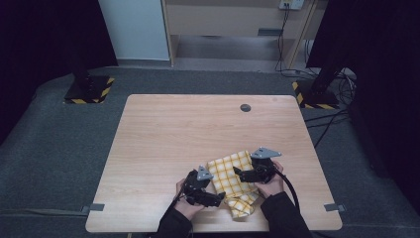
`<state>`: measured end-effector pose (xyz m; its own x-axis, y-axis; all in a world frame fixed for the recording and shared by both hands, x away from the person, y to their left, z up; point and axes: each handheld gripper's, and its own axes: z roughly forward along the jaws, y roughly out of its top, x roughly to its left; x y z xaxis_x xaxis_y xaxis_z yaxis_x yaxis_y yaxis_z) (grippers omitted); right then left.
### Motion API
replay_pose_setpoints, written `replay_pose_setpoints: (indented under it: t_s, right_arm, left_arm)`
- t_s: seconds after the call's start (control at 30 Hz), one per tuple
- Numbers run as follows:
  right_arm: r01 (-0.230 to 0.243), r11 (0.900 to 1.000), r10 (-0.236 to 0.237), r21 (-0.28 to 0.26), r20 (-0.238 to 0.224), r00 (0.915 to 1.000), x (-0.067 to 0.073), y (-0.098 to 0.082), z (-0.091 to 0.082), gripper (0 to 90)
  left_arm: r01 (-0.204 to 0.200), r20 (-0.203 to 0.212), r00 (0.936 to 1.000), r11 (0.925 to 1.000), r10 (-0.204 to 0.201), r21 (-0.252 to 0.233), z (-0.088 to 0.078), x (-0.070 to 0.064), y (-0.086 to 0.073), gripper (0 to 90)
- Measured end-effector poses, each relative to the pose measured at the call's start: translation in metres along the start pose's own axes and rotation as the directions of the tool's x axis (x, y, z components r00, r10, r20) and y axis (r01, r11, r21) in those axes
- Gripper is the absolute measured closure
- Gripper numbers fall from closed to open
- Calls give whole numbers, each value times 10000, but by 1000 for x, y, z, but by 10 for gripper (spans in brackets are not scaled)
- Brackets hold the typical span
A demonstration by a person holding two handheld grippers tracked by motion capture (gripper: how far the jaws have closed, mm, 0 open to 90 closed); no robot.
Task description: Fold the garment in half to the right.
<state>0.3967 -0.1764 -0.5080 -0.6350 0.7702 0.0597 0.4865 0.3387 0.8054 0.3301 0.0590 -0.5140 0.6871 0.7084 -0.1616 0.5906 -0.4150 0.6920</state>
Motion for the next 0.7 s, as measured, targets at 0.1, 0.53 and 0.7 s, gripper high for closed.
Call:
replay_pose_setpoints:
  t_s: [0.1, 0.53, 0.7]
  right_arm:
    - [-192, 9997, 190, 120, 126, 9997, -4, -2, 8, 137]
    - [-354, 9950, 297, 936, 622, 9976, -12, -11, 25, 92]
    - [249, 9994, -225, -233, 964, 9951, 3, 2, 4, 120]
  left_arm:
    - [32, 12, 10000, 10000, -32, 55, 3, 0, -1, 105]
    - [-45, -41, 10000, 9999, 45, 162, 1, -1, 0, 116]
    - [-8, 214, 9998, 10000, 6, 72, -1, -8, 3, 122]
